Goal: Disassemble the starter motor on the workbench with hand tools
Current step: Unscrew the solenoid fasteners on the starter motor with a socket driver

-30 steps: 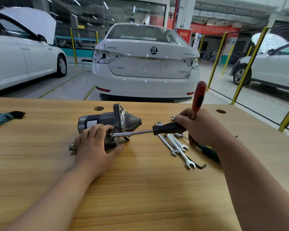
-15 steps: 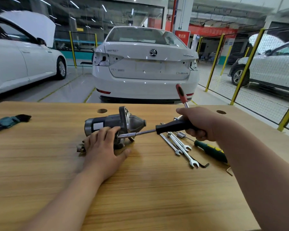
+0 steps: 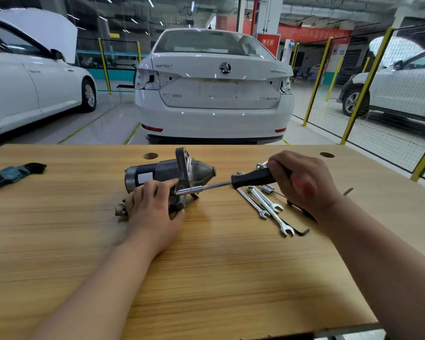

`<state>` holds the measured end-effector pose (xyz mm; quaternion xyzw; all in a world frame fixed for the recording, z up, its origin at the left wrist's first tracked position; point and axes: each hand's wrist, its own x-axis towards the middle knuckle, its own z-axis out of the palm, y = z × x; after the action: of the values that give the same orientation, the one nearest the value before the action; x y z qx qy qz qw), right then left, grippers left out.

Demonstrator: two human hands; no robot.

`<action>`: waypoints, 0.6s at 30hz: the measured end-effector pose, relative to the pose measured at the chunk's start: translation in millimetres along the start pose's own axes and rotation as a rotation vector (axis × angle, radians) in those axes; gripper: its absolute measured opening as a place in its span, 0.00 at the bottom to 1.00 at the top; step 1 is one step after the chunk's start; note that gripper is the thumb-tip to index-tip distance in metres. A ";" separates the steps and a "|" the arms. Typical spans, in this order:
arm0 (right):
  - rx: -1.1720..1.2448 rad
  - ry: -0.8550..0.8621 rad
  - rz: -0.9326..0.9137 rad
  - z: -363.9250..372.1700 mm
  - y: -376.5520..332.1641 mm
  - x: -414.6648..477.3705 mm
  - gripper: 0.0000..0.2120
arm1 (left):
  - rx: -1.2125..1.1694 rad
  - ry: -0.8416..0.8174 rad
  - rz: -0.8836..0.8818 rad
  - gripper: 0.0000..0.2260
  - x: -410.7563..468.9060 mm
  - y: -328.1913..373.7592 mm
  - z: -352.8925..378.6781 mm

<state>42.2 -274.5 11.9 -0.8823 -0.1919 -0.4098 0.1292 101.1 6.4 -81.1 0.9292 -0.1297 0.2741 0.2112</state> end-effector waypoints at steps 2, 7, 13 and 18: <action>-0.038 -0.010 -0.213 -1.1 7.4 -8.1 0.16 | -0.021 -0.007 -0.012 0.28 -0.7 0.2 -0.7; -0.131 -0.102 -0.395 -4.9 16.3 -12.7 0.17 | -0.056 -0.047 -0.025 0.32 0.1 2.8 -3.8; -0.146 -0.177 -0.390 -10.7 15.8 -7.7 0.20 | -0.072 -0.008 -0.024 0.30 -0.4 4.2 -5.8; -0.069 -0.350 -0.094 -17.1 4.4 -3.5 0.19 | -0.043 0.024 -0.016 0.24 0.3 4.3 -3.0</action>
<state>30.5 -285.9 19.7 -0.9342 -0.2382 -0.2619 0.0441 98.4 4.0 -77.3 0.9221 -0.1256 0.2808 0.2349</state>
